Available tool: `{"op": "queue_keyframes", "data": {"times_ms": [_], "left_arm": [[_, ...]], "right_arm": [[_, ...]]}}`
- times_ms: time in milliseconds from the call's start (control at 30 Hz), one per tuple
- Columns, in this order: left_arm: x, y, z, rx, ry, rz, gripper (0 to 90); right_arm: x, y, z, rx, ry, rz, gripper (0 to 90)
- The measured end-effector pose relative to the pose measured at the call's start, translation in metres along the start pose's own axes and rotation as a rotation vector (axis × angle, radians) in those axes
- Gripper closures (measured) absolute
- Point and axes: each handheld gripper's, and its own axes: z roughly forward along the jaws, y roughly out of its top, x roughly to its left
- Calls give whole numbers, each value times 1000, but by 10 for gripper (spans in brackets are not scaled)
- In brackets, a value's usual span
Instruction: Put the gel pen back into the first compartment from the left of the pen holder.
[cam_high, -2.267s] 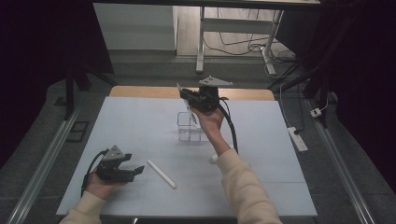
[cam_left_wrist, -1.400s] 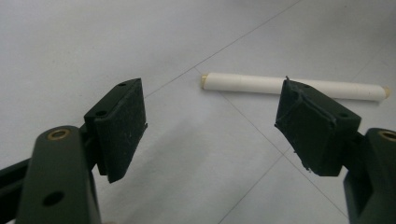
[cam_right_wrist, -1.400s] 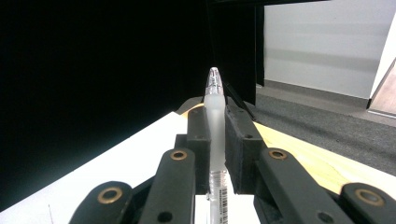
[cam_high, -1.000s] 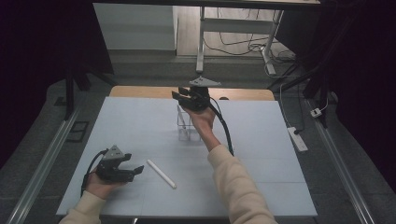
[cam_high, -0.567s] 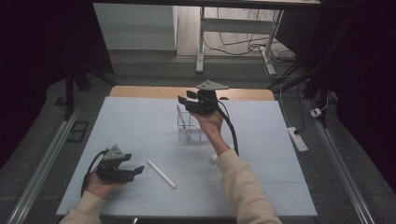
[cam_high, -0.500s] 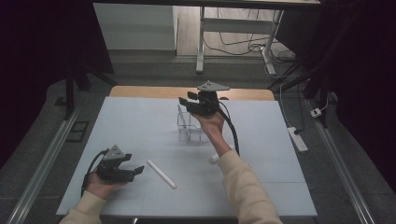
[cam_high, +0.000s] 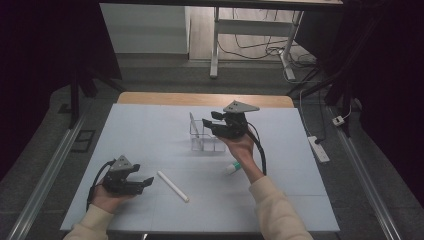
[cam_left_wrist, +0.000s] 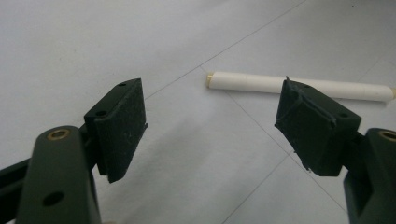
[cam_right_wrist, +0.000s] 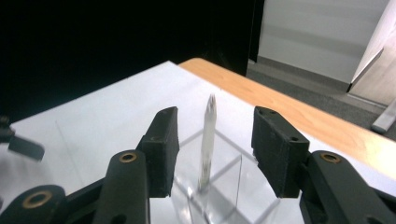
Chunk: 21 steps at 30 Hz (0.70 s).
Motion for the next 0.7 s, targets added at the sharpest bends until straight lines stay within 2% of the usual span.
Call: {"op": "queue_keyframes", "data": {"times_ms": [233,333,700], "left_arm": [[2,0,0,-1,3,-6,244],[2,0,1,4,2,-2,244],[3,0,1,3,4,-10,244]], "right_arm": [[-2,-21,-22,37,-11,-4,507],[-3,-32,-32,46,-8,10,503],[1,-60,-64,86,-19,6,491]]}}
